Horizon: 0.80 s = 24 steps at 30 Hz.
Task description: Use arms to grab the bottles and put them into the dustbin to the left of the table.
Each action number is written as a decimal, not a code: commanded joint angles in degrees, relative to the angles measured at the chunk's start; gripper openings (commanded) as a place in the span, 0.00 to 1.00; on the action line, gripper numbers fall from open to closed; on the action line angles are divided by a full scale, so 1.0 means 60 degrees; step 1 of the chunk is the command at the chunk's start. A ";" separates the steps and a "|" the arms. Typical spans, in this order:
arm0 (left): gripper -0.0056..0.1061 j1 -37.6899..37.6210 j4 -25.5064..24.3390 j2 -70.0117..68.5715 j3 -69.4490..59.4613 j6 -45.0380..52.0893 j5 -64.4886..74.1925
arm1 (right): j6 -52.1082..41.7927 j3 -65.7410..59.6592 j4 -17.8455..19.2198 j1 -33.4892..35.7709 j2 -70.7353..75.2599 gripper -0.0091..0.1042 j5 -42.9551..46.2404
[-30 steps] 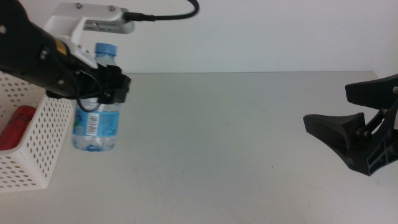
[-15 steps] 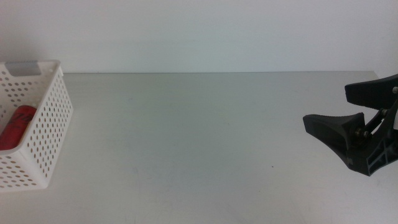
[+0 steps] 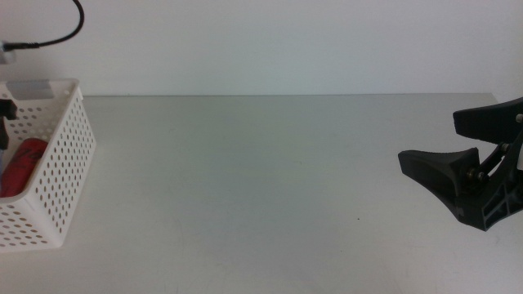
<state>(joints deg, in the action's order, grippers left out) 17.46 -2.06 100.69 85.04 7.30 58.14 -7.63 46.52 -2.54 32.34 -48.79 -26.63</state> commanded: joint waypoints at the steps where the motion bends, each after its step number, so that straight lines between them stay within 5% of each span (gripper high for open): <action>1: 0.04 -0.0048 0.0026 -0.0170 0.0377 -0.0095 -0.0673 | -0.0115 0.0268 0.0045 -0.0051 0.0090 0.67 0.0626; 13: 0.09 -0.0067 0.1321 0.0458 0.0419 0.0808 -0.1018 | -0.0115 0.0268 0.0045 -0.0051 0.0090 0.67 0.0626; 17: 0.25 -0.0067 0.1791 0.0473 0.0419 0.1288 -0.1018 | -0.0115 0.0268 0.0045 -0.0051 0.0090 0.67 0.0626; 24: 0.73 -0.0067 0.2108 0.0473 0.0419 0.1943 -0.0892 | -0.0115 0.0268 0.0045 -0.0051 0.0090 0.67 0.0626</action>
<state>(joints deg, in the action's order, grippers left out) 17.16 7.14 106.44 85.51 18.91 54.41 -7.63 46.52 -2.54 32.34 -48.79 -26.63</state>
